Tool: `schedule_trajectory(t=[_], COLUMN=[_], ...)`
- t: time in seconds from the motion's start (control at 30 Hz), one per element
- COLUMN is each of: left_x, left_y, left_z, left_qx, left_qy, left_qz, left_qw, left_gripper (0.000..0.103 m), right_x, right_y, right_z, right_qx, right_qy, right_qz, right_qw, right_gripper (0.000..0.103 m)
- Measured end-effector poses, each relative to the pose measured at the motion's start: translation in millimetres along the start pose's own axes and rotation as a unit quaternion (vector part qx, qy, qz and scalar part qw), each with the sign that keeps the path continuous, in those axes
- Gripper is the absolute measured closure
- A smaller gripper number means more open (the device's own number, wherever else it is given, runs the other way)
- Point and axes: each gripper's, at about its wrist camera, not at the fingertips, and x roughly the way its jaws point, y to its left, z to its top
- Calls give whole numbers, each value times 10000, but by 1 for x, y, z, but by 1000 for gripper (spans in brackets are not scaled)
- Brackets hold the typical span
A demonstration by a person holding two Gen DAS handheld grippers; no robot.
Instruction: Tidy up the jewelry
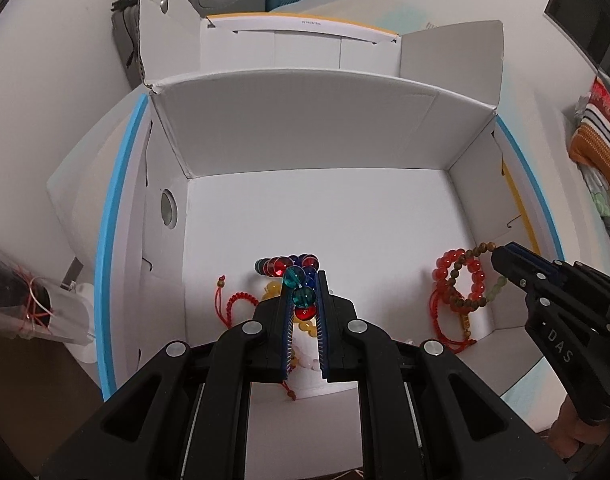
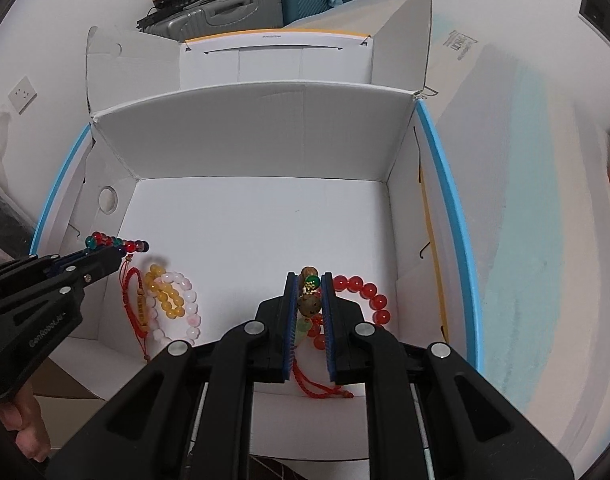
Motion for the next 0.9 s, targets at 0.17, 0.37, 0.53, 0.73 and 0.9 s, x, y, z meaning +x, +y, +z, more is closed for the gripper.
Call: schedule_trajectory(t=[0.17,0.37,0.53,0.73,0.9], left_x=[1,-25,-57,-85,-108], left_y=[3,9,11,10,6], left_z=[-2,-6,-16,-42,-70], left_qx=[-72,-161,-187,-223,-253], left_qy=[-26,-542,-1048,-1496,-1830], left_qz=[151,374,359,360,248], left_qw=[9999,9977,9937,9878,9825], left_gripper=[87,31,9,6,6], right_x=[-2,-23,-54,-89,-107], right_y=[3,1,-5,-10,-13], right_z=[1,-2,-10,-28,-52], right_qx=[-16,20,83,101,208], right_qy=[-33,-357,-806,-1368,-1610], right_qz=[-41,-130,-172,-378,-360], right_qw=[10000,9993,9966,9898,9861], right_gripper=[73,40,19,7,7])
